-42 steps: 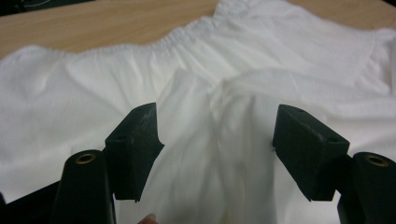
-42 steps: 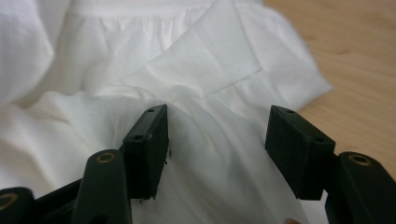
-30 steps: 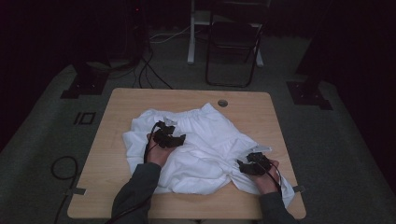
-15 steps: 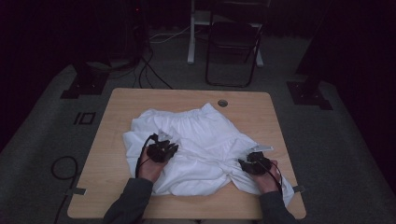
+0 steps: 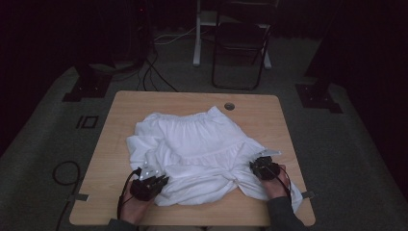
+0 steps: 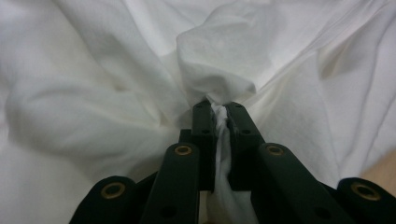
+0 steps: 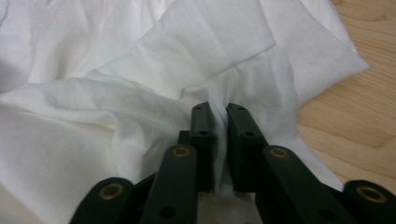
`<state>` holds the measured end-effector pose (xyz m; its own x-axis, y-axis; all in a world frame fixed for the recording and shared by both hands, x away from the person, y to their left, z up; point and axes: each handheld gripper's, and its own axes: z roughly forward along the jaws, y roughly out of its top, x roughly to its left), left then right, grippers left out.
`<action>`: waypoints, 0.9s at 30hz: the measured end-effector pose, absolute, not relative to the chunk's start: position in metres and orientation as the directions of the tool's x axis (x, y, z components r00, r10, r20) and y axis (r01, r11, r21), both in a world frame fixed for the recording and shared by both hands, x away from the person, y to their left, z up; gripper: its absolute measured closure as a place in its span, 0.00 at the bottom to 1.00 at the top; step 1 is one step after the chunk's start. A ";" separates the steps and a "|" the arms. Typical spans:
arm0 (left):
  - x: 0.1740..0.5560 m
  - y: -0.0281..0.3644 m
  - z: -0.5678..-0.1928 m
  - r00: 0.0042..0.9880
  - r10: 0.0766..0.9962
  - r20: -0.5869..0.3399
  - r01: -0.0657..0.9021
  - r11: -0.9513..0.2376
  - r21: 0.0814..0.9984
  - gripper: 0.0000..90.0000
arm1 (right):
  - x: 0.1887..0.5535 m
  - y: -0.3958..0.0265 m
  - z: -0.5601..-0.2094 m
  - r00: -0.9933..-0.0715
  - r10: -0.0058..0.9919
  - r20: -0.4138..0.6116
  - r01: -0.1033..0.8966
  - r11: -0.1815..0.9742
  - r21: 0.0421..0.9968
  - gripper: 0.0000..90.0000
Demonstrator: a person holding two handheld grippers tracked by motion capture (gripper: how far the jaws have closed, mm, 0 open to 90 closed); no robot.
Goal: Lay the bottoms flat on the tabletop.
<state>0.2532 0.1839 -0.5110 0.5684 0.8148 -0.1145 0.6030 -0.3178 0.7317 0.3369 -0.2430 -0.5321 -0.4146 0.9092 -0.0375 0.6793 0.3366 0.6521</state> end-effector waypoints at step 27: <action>0.233 0.230 -0.506 0.472 0.879 -0.061 0.586 -0.262 0.767 0.62 | 0.236 -0.311 -0.525 -0.286 0.957 -0.043 0.744 0.250 0.620 0.87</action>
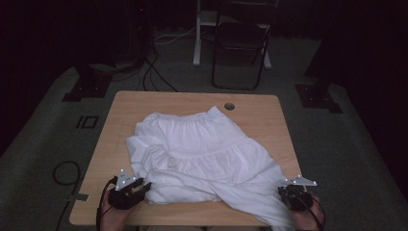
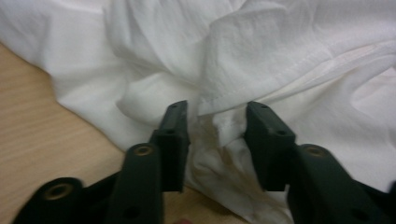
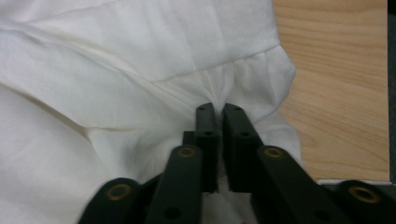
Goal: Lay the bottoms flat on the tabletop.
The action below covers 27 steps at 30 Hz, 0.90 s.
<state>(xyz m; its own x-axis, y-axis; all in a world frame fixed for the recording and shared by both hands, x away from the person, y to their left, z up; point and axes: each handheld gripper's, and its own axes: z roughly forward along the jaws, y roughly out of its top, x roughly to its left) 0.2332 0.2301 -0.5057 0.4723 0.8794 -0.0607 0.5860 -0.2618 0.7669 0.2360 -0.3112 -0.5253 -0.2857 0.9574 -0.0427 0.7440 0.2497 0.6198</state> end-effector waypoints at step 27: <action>0.355 0.170 -0.489 0.476 0.878 -0.049 0.611 -0.290 0.737 0.44 | 0.359 -0.235 -0.515 -0.417 0.902 -0.110 0.605 0.365 0.707 0.36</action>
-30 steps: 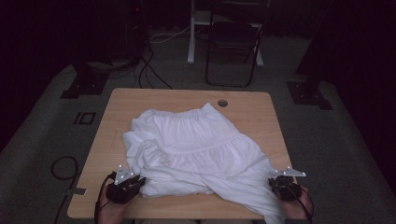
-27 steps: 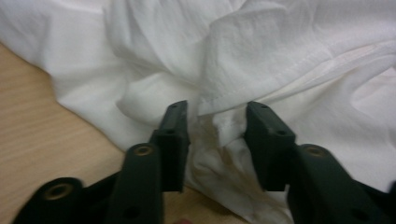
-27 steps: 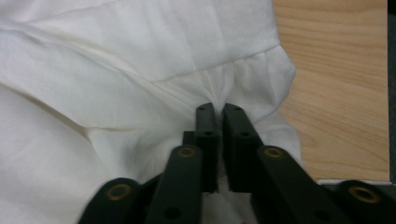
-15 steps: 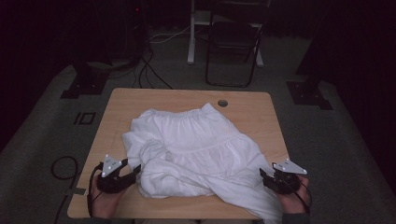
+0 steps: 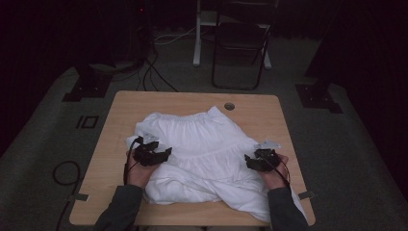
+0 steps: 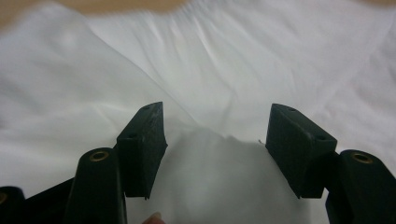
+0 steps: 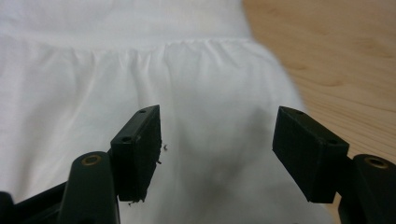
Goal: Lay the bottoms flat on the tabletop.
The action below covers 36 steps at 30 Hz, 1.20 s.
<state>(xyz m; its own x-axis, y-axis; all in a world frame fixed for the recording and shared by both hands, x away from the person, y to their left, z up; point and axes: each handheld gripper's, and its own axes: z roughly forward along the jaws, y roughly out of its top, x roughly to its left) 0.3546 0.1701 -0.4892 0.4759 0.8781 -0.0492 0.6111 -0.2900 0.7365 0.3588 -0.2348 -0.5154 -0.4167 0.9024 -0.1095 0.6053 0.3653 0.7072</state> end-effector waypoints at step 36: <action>0.279 0.272 -0.488 0.269 0.963 0.014 0.576 -0.173 0.799 0.55 | 0.332 -0.254 -0.532 -0.422 0.901 -0.101 0.667 0.384 0.638 0.87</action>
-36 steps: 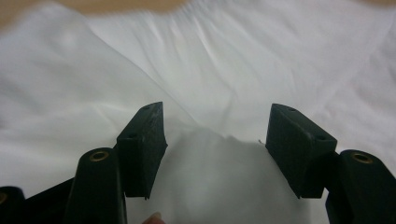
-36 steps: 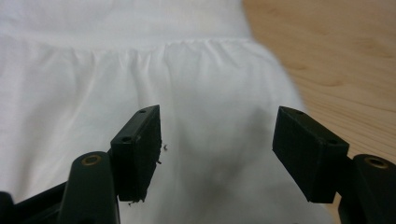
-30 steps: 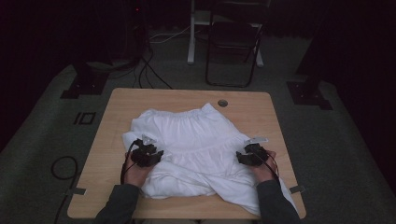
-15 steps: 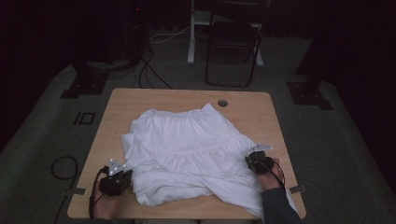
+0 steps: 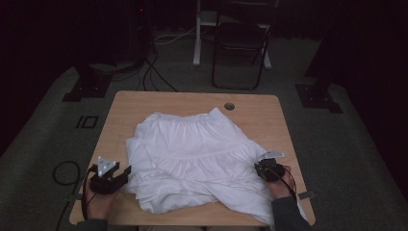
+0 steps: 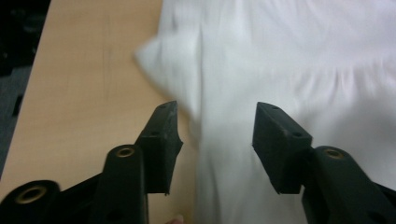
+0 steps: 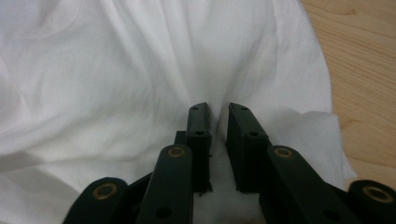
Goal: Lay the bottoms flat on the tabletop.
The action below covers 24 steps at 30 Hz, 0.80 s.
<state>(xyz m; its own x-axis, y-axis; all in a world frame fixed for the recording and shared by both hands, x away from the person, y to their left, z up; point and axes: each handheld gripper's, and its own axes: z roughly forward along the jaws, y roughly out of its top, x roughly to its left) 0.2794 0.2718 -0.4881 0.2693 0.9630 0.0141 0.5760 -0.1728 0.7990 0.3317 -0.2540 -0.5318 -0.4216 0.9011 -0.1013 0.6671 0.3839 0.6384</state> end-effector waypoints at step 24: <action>0.280 0.293 -0.531 0.186 0.982 0.021 0.739 -0.154 0.656 0.91 | 0.329 -0.263 -0.533 -0.410 0.909 -0.080 0.670 0.359 0.650 0.88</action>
<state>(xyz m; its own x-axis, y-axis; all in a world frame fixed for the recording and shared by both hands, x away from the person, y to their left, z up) 0.2804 0.2930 -0.5312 0.1857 0.9824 0.0210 0.7387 -0.1537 0.6562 0.3294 -0.2628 -0.5325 -0.4098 0.9087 -0.0802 0.6698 0.3594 0.6498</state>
